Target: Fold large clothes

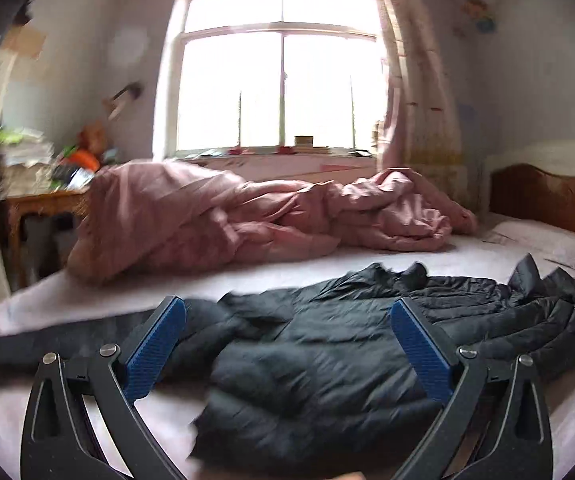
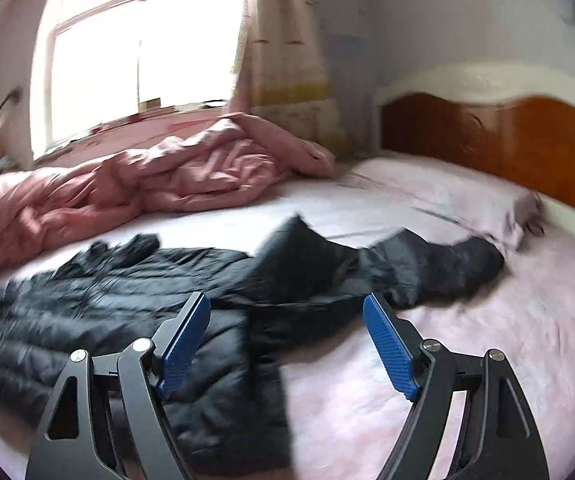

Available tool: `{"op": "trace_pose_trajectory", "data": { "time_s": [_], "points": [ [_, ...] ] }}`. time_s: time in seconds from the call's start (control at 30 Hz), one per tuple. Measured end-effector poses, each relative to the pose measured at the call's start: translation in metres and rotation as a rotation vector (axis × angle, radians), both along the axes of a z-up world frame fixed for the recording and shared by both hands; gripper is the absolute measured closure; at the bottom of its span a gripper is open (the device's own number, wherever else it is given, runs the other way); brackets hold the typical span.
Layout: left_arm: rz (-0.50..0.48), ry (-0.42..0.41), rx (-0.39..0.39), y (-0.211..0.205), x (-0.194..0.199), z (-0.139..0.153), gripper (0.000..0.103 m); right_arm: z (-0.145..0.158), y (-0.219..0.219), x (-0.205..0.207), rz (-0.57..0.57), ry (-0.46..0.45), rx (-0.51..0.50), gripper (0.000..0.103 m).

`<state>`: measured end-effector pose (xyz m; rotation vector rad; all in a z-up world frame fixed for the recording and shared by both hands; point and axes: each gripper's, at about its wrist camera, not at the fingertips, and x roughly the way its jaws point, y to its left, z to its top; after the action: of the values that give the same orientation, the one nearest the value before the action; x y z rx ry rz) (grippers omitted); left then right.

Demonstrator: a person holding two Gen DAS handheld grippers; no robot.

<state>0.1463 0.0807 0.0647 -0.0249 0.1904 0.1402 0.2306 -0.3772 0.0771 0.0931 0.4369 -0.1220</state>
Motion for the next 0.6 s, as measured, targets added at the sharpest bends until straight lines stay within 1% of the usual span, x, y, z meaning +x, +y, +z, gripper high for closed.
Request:
{"op": "trace_pose_trajectory", "data": {
  "time_s": [0.07, 0.13, 0.17, 0.2, 0.23, 0.27, 0.3, 0.33, 0.37, 0.4, 0.43, 0.53, 0.6],
  "points": [
    [-0.049, 0.001, -0.019, -0.012, 0.01, 0.005, 0.001, -0.003, -0.022, 0.009, -0.046, 0.02, 0.051, 0.022],
    [-0.091, -0.017, -0.044, -0.023, 0.013, 0.004, 0.001, -0.009, -0.054, 0.022, -0.085, 0.064, 0.145, 0.022],
    [-0.105, -0.024, -0.055, -0.03, 0.016, 0.0, 0.001, -0.014, -0.068, 0.032, -0.079, 0.107, 0.188, 0.022],
    [-0.113, -0.02, -0.059, -0.036, 0.022, -0.004, 0.001, -0.022, -0.08, 0.045, -0.056, 0.179, 0.225, 0.022],
    [-0.122, -0.004, -0.058, -0.043, 0.029, -0.008, 0.001, -0.034, -0.097, 0.059, -0.064, 0.251, 0.264, 0.023],
    [-0.135, 0.024, -0.042, -0.049, 0.037, -0.015, 0.001, -0.043, -0.11, 0.066, -0.094, 0.263, 0.294, 0.023],
    [-0.141, 0.043, -0.009, -0.057, 0.047, -0.022, 0.001, -0.05, -0.121, 0.073, -0.113, 0.271, 0.327, 0.023],
    [-0.132, 0.046, 0.015, -0.062, 0.053, -0.028, 0.001, -0.061, -0.135, 0.083, -0.117, 0.297, 0.393, 0.024],
    [-0.129, 0.058, 0.02, -0.063, 0.057, -0.033, 0.001, -0.068, -0.142, 0.089, -0.1, 0.311, 0.443, 0.024],
    [-0.142, 0.079, 0.003, -0.062, 0.062, -0.036, 0.001, -0.077, -0.15, 0.098, -0.084, 0.321, 0.508, 0.025],
    [-0.141, 0.081, -0.011, -0.059, 0.062, -0.037, 0.001, -0.084, -0.157, 0.105, -0.108, 0.321, 0.537, 0.025],
    [-0.126, 0.069, -0.053, -0.051, 0.061, -0.038, 0.001, -0.091, -0.168, 0.122, -0.156, 0.281, 0.526, 0.025],
    [-0.122, 0.083, -0.053, -0.052, 0.064, -0.041, 0.001, -0.091, -0.174, 0.131, -0.203, 0.254, 0.505, 0.026]
  ]
}}
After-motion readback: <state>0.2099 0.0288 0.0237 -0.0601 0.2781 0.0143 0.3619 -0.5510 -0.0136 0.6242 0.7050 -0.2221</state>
